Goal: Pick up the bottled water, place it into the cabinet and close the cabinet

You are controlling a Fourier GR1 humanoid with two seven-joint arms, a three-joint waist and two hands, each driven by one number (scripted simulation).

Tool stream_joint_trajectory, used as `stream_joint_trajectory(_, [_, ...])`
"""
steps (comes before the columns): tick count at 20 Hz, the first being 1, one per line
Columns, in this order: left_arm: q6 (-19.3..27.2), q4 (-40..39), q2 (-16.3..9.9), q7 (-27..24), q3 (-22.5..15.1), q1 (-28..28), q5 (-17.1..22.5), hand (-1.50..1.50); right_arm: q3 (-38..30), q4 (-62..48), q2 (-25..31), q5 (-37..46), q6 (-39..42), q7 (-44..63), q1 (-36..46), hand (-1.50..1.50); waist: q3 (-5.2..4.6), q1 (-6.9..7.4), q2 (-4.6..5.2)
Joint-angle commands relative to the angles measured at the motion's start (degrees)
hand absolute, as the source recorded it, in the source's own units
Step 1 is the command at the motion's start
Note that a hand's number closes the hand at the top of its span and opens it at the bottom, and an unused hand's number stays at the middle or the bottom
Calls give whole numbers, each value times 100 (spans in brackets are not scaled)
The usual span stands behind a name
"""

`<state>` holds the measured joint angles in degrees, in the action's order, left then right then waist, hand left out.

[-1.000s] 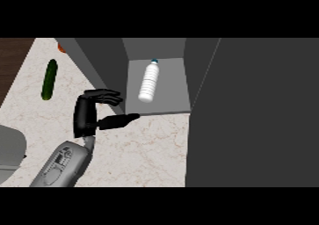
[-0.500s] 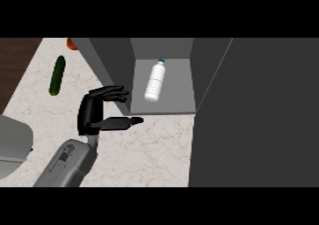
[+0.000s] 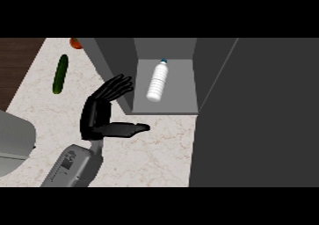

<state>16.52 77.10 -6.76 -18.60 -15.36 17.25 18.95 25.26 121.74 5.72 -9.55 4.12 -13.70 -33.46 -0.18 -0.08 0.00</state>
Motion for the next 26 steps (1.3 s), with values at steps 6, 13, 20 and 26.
stream_joint_trajectory(6, [-94,2440,-82,624,-345,-1040,101,-150,39,243,105,-72,-162,176,-51,-150,20,40,-26])
stream_joint_trajectory(13, [188,3726,70,1032,-1390,-2138,-313,-150,316,189,427,323,1,-37,-124,-150,21,30,-32])
stream_joint_trajectory(20, [-185,4601,-463,636,-1075,-3203,1,-150,710,541,1196,716,519,511,-132,150,15,63,-37])
stream_joint_trajectory(26, [-659,5298,-1058,339,-329,-4074,482,-150,1315,689,1327,1078,756,842,152,150,11,121,-34])
